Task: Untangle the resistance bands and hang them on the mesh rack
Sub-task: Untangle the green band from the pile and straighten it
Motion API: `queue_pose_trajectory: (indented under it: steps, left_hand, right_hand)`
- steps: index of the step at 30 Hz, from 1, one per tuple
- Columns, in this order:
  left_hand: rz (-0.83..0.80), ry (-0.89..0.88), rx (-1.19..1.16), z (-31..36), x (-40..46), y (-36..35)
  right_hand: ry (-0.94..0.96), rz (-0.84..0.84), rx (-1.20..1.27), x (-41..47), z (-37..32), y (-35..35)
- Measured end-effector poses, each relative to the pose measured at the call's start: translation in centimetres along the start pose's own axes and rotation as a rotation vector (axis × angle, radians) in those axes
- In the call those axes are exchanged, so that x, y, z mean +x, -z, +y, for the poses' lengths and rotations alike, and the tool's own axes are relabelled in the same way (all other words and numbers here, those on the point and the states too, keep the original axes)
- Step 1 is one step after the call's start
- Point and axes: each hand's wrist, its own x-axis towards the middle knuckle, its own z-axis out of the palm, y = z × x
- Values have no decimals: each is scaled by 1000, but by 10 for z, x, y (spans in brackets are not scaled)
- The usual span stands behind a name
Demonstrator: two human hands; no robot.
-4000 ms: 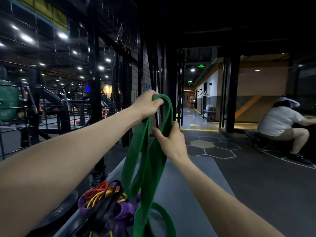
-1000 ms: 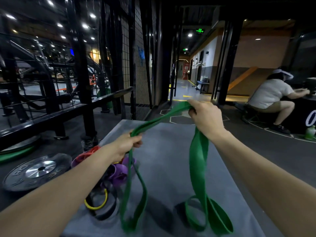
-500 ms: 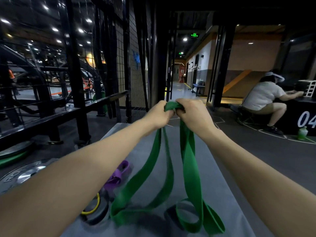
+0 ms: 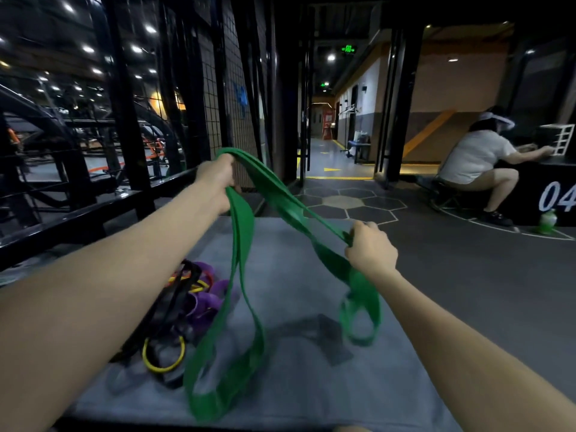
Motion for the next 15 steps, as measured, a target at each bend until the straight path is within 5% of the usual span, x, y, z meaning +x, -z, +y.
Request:
queue_pose_trajectory:
  steps: [5,9,15]
  left_hand:
    - [54,32,-18,-7,12,31]
    - [75,85,45,-29,15,42]
    - [132,153,70,-51,23,48]
  right_hand:
    - [-133,115,118,0,23,-19]
    - [-196,68,606,0,19,-26]
    - [-165,-278,1157,-5,22,-39]
